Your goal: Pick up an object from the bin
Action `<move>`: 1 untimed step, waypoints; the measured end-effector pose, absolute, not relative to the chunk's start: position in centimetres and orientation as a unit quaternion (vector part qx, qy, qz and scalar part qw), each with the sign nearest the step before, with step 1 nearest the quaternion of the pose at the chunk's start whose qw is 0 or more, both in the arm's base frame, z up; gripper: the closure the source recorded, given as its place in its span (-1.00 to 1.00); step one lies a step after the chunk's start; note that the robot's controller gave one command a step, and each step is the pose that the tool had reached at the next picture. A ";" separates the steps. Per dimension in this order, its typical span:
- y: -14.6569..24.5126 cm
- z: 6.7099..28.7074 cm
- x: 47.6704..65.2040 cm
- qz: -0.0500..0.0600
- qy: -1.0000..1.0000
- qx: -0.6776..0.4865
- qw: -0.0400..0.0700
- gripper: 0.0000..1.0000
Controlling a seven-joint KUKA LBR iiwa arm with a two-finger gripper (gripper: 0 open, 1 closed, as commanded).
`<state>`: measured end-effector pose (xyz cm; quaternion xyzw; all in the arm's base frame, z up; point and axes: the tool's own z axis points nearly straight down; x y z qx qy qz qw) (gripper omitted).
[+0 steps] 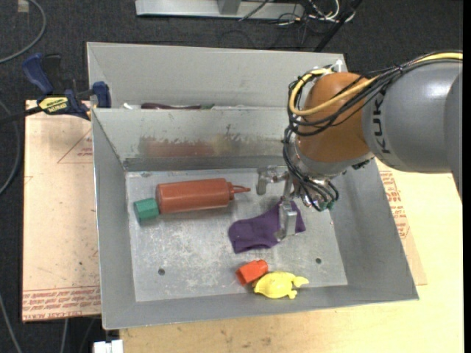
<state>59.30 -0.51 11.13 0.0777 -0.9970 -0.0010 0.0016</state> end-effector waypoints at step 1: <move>0.3 12.1 59.7 -0.001 -0.998 0.068 -0.003 -1.00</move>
Offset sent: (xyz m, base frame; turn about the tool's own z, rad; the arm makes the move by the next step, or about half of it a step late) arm -0.0084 0.0148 -0.0413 -0.0195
